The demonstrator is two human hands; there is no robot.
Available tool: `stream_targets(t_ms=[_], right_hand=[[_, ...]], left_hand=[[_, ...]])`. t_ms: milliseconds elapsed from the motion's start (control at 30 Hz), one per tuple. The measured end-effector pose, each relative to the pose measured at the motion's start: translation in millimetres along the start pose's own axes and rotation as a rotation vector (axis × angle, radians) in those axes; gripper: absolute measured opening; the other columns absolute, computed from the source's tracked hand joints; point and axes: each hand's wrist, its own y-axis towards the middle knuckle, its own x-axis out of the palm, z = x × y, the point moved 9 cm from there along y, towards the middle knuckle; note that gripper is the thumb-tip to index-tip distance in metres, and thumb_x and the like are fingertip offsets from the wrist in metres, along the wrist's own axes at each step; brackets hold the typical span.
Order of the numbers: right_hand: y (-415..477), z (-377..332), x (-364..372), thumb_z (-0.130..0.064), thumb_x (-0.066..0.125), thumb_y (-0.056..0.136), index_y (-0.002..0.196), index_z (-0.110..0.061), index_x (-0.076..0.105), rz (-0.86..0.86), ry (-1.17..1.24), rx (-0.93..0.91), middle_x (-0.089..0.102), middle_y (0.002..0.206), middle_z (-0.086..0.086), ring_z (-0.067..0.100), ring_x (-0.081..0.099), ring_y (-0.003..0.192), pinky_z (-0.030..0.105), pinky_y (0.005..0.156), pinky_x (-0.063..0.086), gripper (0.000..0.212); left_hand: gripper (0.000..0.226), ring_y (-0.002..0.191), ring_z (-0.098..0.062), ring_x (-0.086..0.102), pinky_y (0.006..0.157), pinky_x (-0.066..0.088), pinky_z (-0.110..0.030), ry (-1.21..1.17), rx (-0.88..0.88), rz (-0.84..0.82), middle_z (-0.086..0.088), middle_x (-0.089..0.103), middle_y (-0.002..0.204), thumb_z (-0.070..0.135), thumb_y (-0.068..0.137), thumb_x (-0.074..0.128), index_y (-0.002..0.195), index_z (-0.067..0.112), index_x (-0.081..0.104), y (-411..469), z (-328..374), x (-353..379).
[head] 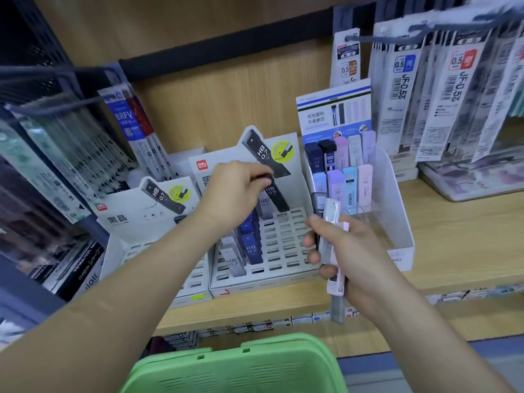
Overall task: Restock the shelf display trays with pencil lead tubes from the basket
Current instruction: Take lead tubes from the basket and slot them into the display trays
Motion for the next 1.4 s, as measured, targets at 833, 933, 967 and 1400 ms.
stream_targets(t_ms=[833, 933, 967, 1400], right_hand=[[3.8, 1.0, -1.9, -0.020, 0.061, 0.095, 0.101, -0.005, 0.062, -0.049, 0.134, 0.020, 0.059, 0.064, 0.005, 0.013, 0.046, 0.045, 0.018, 0.036, 0.027, 0.016], [2.1, 1.2, 4.8, -0.020, 0.060, 0.095, 0.099, -0.006, 0.061, -0.055, 0.188, 0.016, 0.056, 0.063, 0.005, 0.013, 0.045, 0.045, 0.018, 0.035, 0.027, 0.014], [1.7, -0.6, 5.8, -0.020, 0.060, 0.095, 0.097, -0.007, 0.060, -0.046, 0.227, 0.008, 0.055, 0.062, 0.004, 0.013, 0.044, 0.046, 0.018, 0.035, 0.026, 0.012], [-10.8, 4.4, 21.6, -0.026, 0.055, 0.095, 0.080, -0.016, 0.049, 0.060, 0.695, 0.092, 0.048, 0.067, 0.001, 0.017, 0.045, 0.053, 0.027, 0.049, 0.037, 0.019]], left_hand=[[0.017, 0.099, -0.025, 0.054, 0.081, 0.046, -0.032, 0.383, 0.068, -0.099, -0.006, 0.068, 0.097, 0.027, 0.092, 0.059, 0.099, 0.021, 0.073, 29.1, -1.5, 35.6], [0.028, 0.100, -0.026, 0.049, 0.083, 0.044, -0.037, 0.433, 0.122, -0.093, -0.004, 0.061, 0.100, 0.028, 0.098, 0.046, 0.096, 0.017, 0.071, 9.4, 21.3, 27.1], [0.028, 0.093, -0.025, 0.053, 0.079, 0.045, -0.037, 0.367, 0.130, -0.062, -0.003, 0.060, 0.093, 0.029, 0.098, 0.043, 0.092, 0.017, 0.068, -5.3, 33.0, 20.9], [0.026, 0.056, -0.029, 0.061, 0.057, 0.053, -0.043, -0.632, -0.297, -0.160, 0.002, 0.069, 0.075, 0.021, 0.083, 0.073, 0.088, 0.036, 0.053, -119.3, 25.1, 43.7]])
